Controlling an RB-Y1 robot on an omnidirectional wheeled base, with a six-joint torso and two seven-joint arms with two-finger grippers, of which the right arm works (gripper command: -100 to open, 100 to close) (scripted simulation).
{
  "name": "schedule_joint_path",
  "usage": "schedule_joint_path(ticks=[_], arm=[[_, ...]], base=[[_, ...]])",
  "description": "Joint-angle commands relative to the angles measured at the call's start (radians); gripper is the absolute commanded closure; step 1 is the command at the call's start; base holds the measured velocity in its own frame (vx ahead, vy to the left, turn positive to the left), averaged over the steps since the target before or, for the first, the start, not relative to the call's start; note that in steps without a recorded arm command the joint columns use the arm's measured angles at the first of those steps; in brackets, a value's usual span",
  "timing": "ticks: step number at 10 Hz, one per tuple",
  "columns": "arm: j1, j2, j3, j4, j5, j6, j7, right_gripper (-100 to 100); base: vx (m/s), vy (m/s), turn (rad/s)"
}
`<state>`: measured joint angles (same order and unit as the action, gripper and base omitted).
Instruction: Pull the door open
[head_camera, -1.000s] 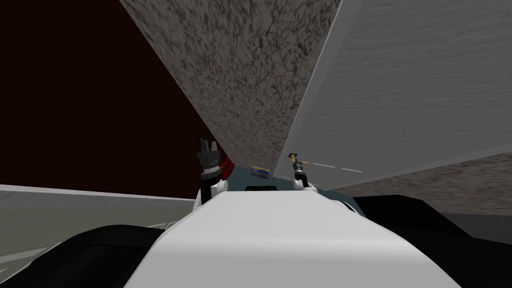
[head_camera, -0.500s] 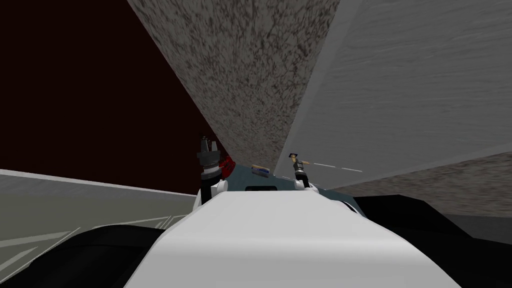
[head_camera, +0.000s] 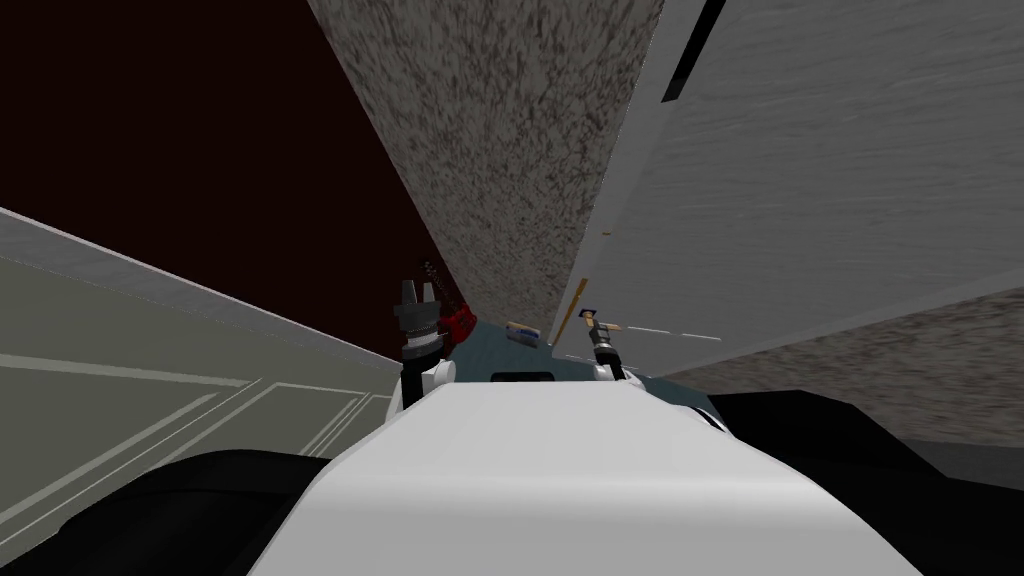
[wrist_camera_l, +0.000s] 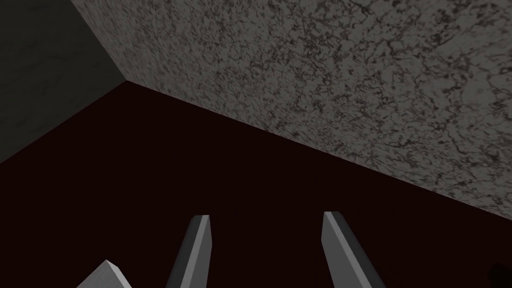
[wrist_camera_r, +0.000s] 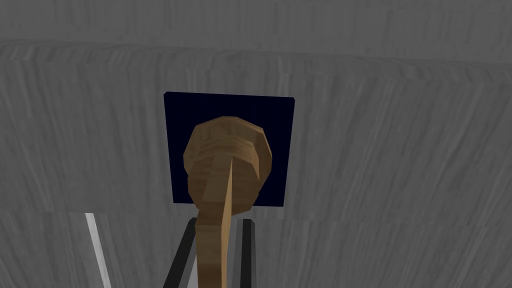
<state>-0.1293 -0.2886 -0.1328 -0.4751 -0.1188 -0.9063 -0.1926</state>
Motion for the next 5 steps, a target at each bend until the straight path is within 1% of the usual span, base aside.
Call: schedule_joint_path(ticks=[1,2,4,5], arm=[[0.009,-0.012,0.017,-0.002,0.01,-0.014,-0.026,100],[0.014,-0.02,0.025,-0.001,0.015,-0.021,-0.04,100],[0.025,-0.036,0.041,-0.001,0.025,-0.033,-0.066,100],[0.021,-0.031,0.035,-0.005,0.021,-0.027,-0.056,100]], base=[[-0.187,-0.064,0.147],[-0.179,-0.074,0.143],[-0.206,-0.032,0.118],[-0.101,-0.018,0.025]])
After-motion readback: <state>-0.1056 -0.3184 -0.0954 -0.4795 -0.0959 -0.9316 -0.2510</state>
